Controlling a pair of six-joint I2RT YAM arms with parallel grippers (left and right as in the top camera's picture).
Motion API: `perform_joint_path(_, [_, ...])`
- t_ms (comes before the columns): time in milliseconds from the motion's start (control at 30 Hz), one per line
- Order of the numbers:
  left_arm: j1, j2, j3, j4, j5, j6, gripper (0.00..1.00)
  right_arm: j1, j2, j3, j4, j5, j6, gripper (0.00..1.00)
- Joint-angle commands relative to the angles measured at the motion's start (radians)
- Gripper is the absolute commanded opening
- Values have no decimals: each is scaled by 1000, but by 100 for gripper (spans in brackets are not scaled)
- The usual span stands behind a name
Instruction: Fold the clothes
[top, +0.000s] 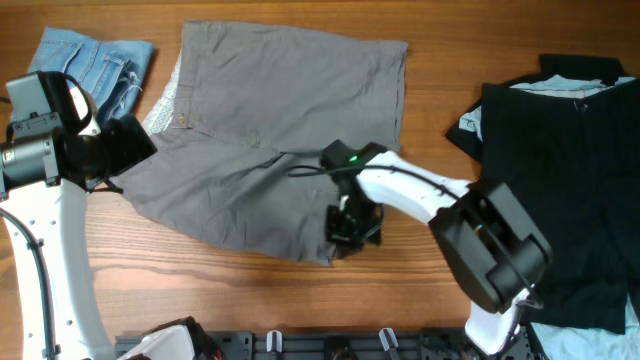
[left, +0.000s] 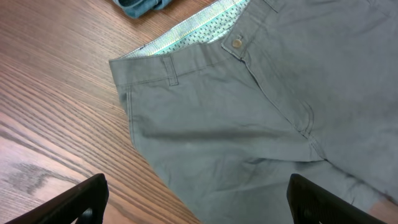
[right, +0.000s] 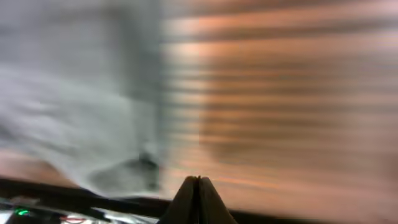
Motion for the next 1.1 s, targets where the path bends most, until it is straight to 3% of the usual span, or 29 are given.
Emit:
perform_joint_path(0, [4,2,-2,-14,12,-10,90,-126,-124,10,-92,209,-79,4])
perform_joint_path(133, [4,2,-47,-34,12,-11,89,-256,-212,10,-197,294,-81,4])
perform_joint_path(267, [4,2,-103,-15,21,-13,90,-280,-249,10,-154,117,-227,8])
perform_joint_path(333, [4,4,-109,-7,21,-13,91,-246,-243,9,-106,3,-237,54])
perform_joint_path(400, [4,4,-109,3,31,-13,91,-184,-234,0,-24,-25,-147,77])
perform_joint_path(467, [4,4,-109,12,49,-13,91,-87,-218,-38,103,-48,5,83])
perform_joint_path(667, [4,4,-109,12,58,-13,94,40,-103,-67,180,-57,158,88])
perform_joint_path(733, [5,4,-109,12,58,-13,94,40,-60,-69,179,-67,181,80])
perform_joint_path(800, [4,4,-109,12,58,-13,94,34,-23,-68,187,-98,180,59])
perform_joint_path(867, [5,4,-109,13,58,-13,94,28,-19,-68,208,-98,180,46])
perform_joint_path(967, [5,4,-109,19,58,-13,94,30,-19,-68,235,-109,180,40])
perform_joint_path(1067, [4,4,-109,23,58,-13,95,30,-19,-69,227,-129,178,44])
